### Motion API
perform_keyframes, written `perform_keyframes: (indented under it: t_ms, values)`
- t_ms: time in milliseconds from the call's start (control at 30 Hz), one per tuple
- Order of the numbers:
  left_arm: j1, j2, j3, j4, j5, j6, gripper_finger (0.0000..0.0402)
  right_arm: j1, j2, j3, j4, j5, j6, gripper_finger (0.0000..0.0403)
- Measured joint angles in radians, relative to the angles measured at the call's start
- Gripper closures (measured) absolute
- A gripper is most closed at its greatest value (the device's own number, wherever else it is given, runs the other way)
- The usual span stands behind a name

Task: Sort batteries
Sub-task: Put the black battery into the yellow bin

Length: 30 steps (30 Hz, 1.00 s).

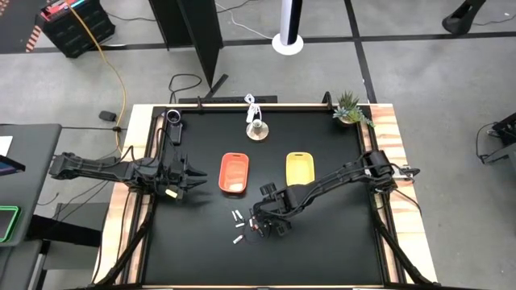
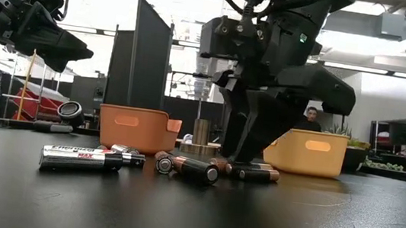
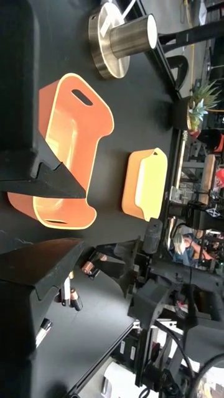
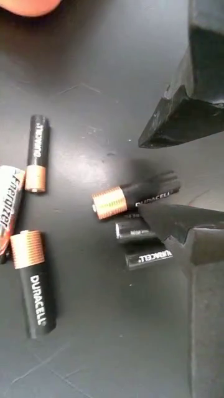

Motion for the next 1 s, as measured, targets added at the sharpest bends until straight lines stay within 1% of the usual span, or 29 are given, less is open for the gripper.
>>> perform_keyframes:
  t_ms: [67,167,567,800,1000]
  values:
    - [0.000,0.000,0.000,0.000,0.000,0.000,0.0291,0.000,0.009,0.004,0.021,0.001,0.000,0.0230]
    - [0.000,0.000,0.000,0.000,0.000,0.000,0.0291,0.000,0.015,0.001,-0.005,0.003,0.000,0.0230]
    - [0.000,0.000,0.000,0.000,-0.003,0.008,0.0291,-0.011,0.014,0.002,0.000,0.002,-0.011,0.0234]
    - [0.000,0.000,0.000,0.000,-0.004,0.010,0.0291,-0.052,0.014,0.002,0.013,-0.001,-0.012,0.0236]
    - [0.000,0.000,0.000,-0.001,-0.010,0.009,0.0291,-0.057,0.056,0.006,0.035,-0.055,-0.017,0.0237]
